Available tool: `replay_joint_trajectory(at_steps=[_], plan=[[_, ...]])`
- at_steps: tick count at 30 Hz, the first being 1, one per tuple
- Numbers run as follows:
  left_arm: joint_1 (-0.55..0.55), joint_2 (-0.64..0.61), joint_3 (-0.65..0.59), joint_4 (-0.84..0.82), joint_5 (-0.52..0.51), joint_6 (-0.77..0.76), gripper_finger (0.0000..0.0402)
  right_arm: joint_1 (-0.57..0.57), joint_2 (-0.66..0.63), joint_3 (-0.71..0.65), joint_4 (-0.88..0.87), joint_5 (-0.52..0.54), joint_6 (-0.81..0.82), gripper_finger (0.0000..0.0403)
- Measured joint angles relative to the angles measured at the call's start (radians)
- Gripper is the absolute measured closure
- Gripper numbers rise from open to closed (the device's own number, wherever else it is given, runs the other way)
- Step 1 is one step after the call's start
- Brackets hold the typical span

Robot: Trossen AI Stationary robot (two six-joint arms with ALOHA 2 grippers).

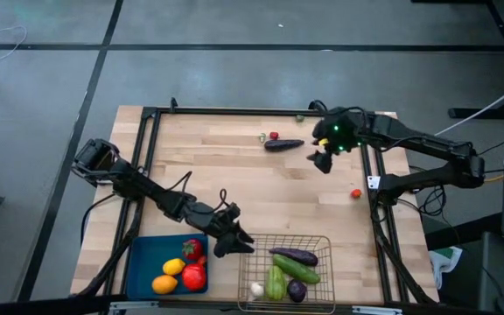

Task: Sort produce into baskets
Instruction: Put the small tomato into the blue bin

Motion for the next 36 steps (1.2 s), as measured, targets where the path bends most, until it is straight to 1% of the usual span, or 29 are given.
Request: replay_joint_trajectory(at_steps=[3,5,9,14,17,20,22,26,31,36], plan=[[0.018,0.000,0.000,-0.008,-0.005,0.051,0.0126,0.000,-0.001,0.000,-0.137,0.051,0.000,0.0121],[0.036,0.000,0.000,-0.011,-0.008,0.057,0.0126,0.000,-0.001,-0.001,-0.216,0.079,0.001,0.0121],[0.087,-0.001,0.000,-0.032,-0.016,0.076,0.0126,0.001,-0.001,-0.043,-0.280,0.089,0.002,0.0121],[0.145,-0.001,0.000,-0.029,-0.015,0.079,0.0125,0.001,-0.001,-0.134,-0.286,0.073,0.010,0.0121],[0.173,-0.001,0.000,-0.024,-0.016,0.082,0.0125,0.000,-0.001,-0.199,-0.285,0.031,0.057,0.0121],[0.200,-0.001,0.000,-0.026,-0.014,0.083,0.0125,0.001,-0.001,-0.248,-0.324,0.000,0.090,0.0121],[0.218,-0.001,0.000,-0.025,-0.002,0.083,0.0125,0.000,-0.001,-0.275,-0.359,-0.003,0.113,0.0121],[0.247,-0.001,0.000,-0.026,0.038,0.101,0.0125,0.000,-0.001,-0.340,-0.371,-0.003,0.151,0.0121],[0.265,-0.001,0.000,-0.026,0.042,0.130,0.0125,0.000,0.002,-0.418,-0.358,-0.003,0.215,0.0121],[0.273,-0.001,0.000,-0.029,0.042,0.135,0.0125,0.000,0.017,-0.440,-0.325,-0.004,0.222,0.0122]])
